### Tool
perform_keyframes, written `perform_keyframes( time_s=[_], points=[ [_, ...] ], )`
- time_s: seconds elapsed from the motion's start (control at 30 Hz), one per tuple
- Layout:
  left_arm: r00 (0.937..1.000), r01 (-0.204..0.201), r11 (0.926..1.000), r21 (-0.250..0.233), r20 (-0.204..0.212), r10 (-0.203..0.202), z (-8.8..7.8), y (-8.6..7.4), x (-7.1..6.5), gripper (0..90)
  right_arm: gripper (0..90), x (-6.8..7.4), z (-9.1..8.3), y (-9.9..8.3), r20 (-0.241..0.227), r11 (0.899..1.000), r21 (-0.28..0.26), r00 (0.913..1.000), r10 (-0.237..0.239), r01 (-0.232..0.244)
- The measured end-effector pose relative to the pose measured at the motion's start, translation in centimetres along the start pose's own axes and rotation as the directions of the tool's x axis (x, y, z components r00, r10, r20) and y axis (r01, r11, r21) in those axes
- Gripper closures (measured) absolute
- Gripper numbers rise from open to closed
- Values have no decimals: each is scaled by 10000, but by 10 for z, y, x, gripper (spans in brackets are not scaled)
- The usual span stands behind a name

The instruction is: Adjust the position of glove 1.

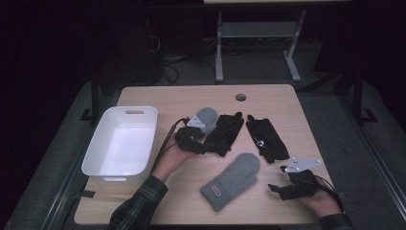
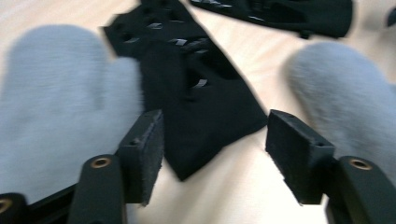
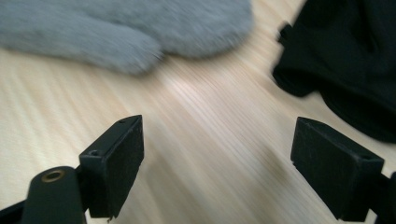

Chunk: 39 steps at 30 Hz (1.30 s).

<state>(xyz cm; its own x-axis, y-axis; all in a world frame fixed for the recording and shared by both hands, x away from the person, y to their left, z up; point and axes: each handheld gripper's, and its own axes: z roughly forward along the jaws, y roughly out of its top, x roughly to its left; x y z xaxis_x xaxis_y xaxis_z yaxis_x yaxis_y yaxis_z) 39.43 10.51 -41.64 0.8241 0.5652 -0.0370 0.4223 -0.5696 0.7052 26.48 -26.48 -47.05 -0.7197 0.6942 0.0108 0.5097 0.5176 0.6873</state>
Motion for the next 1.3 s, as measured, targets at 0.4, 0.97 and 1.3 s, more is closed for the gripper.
perform_keyframes(
  time_s=[0.4,0.97,1.3],
  points=[
    [9895,550,9985,-53,-1332,-552,8,9,34,271,110,-8,6,-10,46,9981,-470,9992,394,-391],
    [9680,1583,9840,815,-2096,-1384,46,3,76,259,110,-8,6,-11,20,9979,-471,9990,436,-435],
    [9731,1768,9801,906,-1653,-1603,49,-3,77,515,110,-8,6,-11,23,9979,-471,9990,436,-434]
  ],
)
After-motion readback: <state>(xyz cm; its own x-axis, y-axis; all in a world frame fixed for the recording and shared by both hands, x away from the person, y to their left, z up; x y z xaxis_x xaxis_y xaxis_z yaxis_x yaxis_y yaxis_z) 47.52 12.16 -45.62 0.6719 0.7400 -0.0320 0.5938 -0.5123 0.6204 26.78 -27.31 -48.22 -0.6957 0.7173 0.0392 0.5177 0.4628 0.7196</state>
